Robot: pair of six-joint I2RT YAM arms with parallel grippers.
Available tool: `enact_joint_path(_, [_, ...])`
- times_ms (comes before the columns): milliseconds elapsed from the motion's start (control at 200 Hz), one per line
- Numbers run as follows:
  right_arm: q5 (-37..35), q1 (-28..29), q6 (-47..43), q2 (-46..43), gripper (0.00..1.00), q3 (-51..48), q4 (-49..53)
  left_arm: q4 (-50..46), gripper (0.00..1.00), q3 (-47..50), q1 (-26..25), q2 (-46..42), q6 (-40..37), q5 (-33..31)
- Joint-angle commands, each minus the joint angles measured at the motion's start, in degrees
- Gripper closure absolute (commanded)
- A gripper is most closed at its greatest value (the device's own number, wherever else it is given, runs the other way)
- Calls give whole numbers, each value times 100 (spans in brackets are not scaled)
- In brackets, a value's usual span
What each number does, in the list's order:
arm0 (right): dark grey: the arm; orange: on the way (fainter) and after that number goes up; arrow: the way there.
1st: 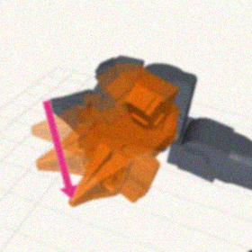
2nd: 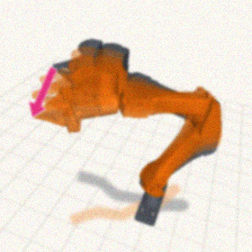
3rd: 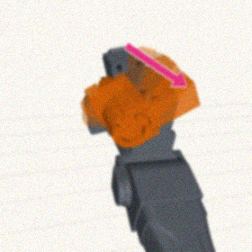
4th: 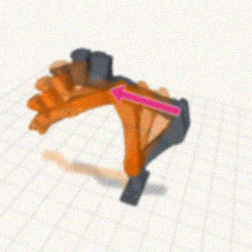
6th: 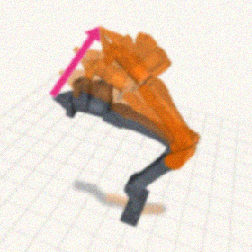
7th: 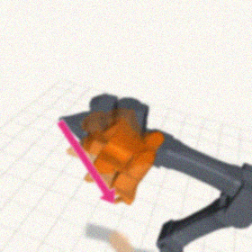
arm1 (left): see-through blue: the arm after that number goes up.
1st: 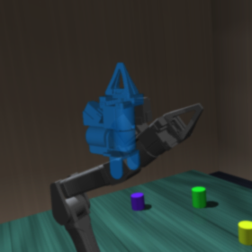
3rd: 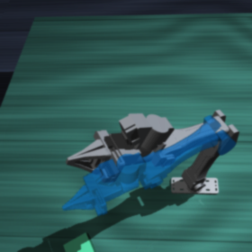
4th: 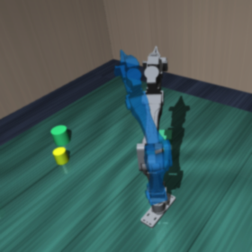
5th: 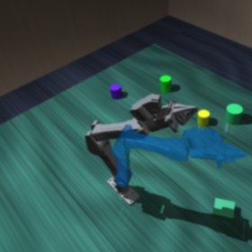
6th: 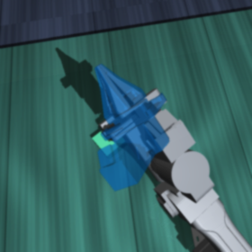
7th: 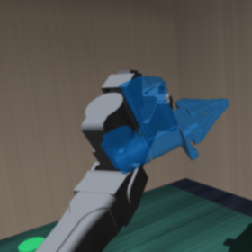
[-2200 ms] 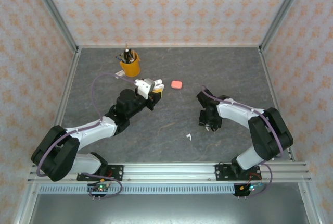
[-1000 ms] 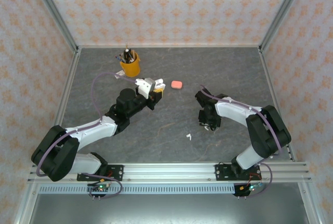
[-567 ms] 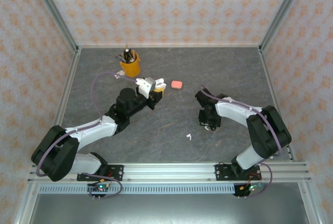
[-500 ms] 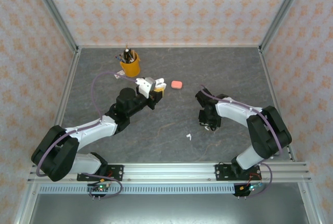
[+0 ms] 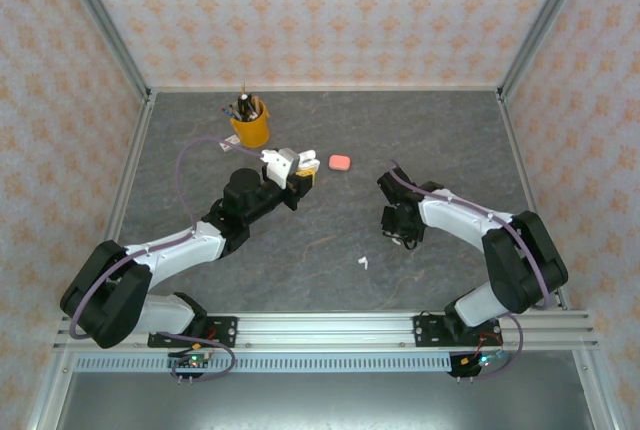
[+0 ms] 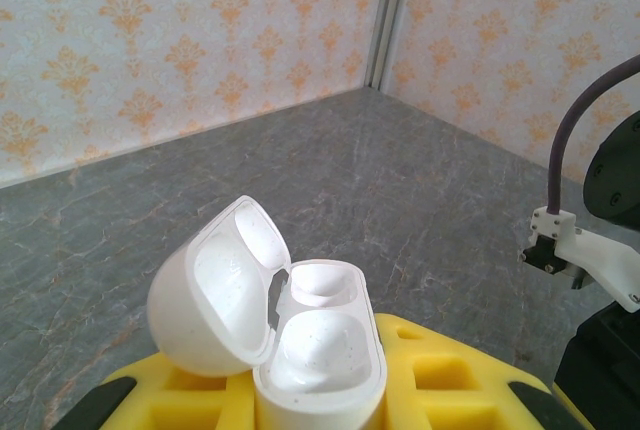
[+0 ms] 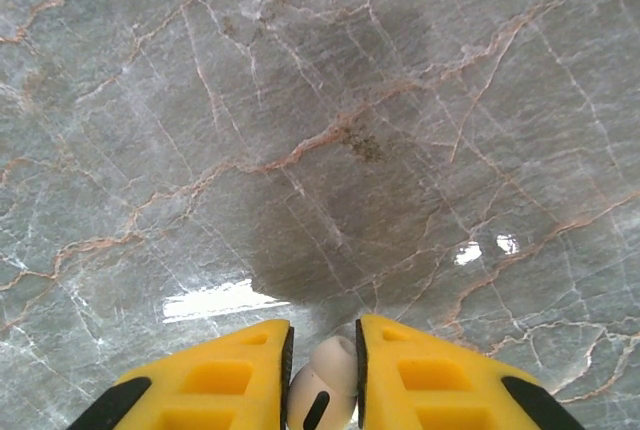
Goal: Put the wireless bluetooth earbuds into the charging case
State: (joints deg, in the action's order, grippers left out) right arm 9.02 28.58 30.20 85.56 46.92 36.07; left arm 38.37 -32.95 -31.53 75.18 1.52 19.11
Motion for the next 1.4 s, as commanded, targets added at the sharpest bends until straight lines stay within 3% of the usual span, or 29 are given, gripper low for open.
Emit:
enact_joint_path(0, [-103, -1, 150, 64, 77, -88, -116, 164, 100, -176, -33, 32, 12, 97])
enact_joint_path(485, [-102, 0, 311, 233, 76, -313, -278, 145, 100, -220, -41, 82, 44, 66])
enact_joint_path(741, [-79, -1, 338, 32, 55, -409, -190, 118, 100, -212, -39, -6, 39, 58])
enact_joint_path(906, [-82, -1, 383, -267, 46, -527, -71, 161, 100, -159, -43, -82, 50, 59])
enact_joint_path(1391, [379, 57, 365, -272, 45, -576, -303, 212, 100, -133, -42, -98, 84, 67])
